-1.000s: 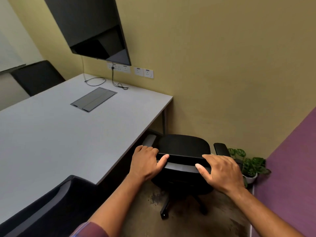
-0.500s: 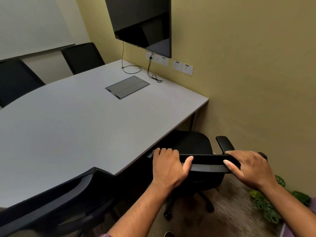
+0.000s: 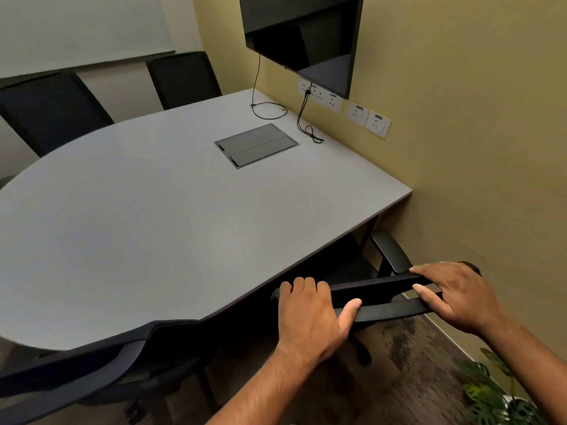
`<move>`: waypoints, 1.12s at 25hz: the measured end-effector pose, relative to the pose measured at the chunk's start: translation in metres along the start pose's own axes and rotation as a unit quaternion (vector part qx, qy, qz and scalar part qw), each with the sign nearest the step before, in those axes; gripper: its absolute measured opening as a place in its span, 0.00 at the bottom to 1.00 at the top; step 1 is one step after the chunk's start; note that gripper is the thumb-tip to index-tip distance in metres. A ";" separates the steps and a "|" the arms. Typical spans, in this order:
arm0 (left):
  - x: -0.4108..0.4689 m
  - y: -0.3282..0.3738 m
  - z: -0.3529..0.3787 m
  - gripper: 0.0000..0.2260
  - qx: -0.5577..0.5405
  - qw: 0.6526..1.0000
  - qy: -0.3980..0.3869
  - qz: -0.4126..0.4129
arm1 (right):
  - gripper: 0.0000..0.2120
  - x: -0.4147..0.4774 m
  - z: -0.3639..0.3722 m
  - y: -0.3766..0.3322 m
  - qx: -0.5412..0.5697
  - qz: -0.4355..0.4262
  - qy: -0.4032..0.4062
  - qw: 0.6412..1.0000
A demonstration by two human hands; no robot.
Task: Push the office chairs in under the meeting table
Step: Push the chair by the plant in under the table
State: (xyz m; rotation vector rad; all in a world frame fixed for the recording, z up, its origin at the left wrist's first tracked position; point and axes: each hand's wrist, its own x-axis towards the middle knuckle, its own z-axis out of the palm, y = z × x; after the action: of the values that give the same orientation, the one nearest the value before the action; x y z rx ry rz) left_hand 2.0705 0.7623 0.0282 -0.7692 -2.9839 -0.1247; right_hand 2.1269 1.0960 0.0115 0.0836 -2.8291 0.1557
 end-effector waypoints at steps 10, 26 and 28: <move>0.049 0.018 0.005 0.43 -0.006 0.997 -0.009 -0.071 | 0.26 0.101 0.011 0.045 0.025 -0.096 -0.018 0.995; 0.130 0.046 0.019 0.44 -0.016 0.980 0.019 -0.198 | 0.26 0.216 0.052 0.115 0.064 -0.201 -0.023 0.977; 0.131 0.043 0.020 0.42 -0.020 0.978 0.033 -0.206 | 0.27 0.215 0.053 0.114 0.063 -0.195 -0.028 0.978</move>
State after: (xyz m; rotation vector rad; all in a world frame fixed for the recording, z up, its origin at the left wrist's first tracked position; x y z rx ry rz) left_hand 1.9765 0.8649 0.0206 -0.1348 -3.0365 -0.2229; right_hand 1.8979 1.1940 0.0152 0.6736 -2.7895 0.2452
